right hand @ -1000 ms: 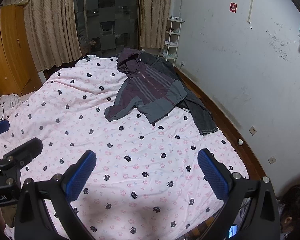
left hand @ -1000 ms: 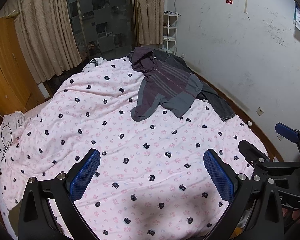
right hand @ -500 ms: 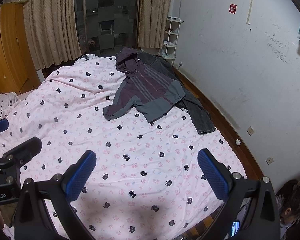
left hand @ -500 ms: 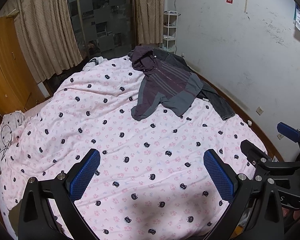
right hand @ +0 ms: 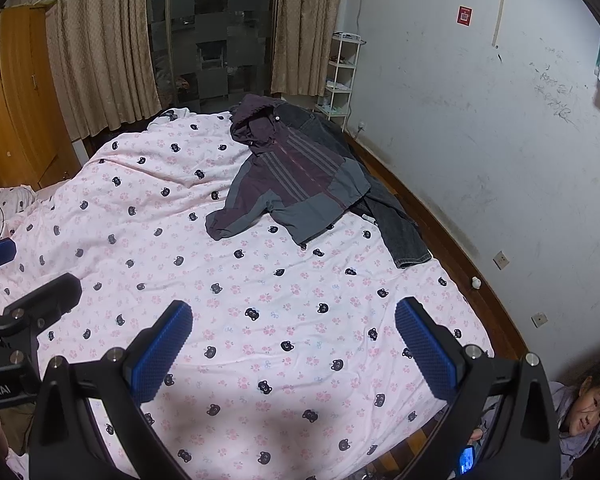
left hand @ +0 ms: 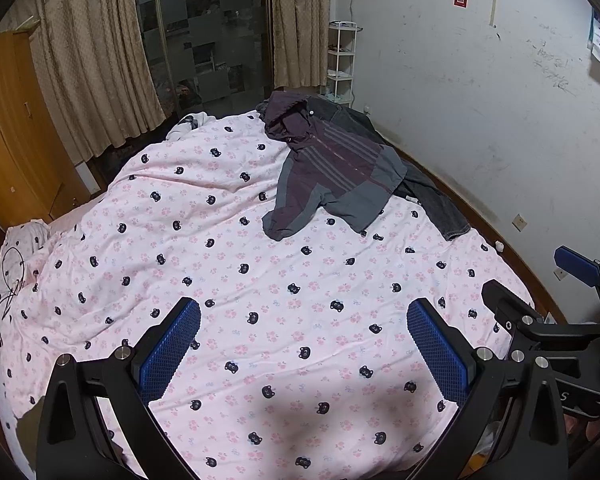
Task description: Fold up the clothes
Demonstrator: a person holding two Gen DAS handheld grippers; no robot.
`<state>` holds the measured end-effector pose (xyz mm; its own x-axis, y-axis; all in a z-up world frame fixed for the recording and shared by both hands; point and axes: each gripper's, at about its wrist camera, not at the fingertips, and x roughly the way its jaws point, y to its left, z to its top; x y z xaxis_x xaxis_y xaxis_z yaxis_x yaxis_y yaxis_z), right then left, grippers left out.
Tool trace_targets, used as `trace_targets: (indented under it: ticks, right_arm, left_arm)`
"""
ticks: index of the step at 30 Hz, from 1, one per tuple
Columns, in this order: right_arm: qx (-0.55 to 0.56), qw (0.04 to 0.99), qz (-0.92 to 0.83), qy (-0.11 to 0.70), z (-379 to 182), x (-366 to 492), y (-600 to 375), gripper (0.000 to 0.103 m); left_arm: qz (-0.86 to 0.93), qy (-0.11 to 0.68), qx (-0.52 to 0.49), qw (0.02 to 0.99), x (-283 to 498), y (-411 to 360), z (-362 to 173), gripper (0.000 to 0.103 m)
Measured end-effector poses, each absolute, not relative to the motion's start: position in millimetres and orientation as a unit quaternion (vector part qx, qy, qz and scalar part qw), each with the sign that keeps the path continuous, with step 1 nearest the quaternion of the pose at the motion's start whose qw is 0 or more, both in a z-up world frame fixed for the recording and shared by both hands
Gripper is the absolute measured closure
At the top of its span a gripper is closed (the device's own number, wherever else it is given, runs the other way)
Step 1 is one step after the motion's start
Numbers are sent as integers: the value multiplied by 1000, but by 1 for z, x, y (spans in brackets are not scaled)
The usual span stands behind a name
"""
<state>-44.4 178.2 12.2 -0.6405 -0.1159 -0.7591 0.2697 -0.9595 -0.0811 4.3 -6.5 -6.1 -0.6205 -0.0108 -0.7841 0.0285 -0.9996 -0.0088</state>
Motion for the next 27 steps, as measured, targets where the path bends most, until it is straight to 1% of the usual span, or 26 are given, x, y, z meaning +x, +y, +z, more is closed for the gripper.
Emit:
trace_targets:
  ticks: [17, 27]
  right_arm:
    - [414, 110, -899, 87, 8, -48, 181, 0]
    - [411, 107, -900, 93, 12, -34, 175, 0]
  left_arm:
    - [-896, 10, 443, 12, 5, -6, -8, 0]
    - [-895, 16, 445, 4, 13, -12, -8, 0]
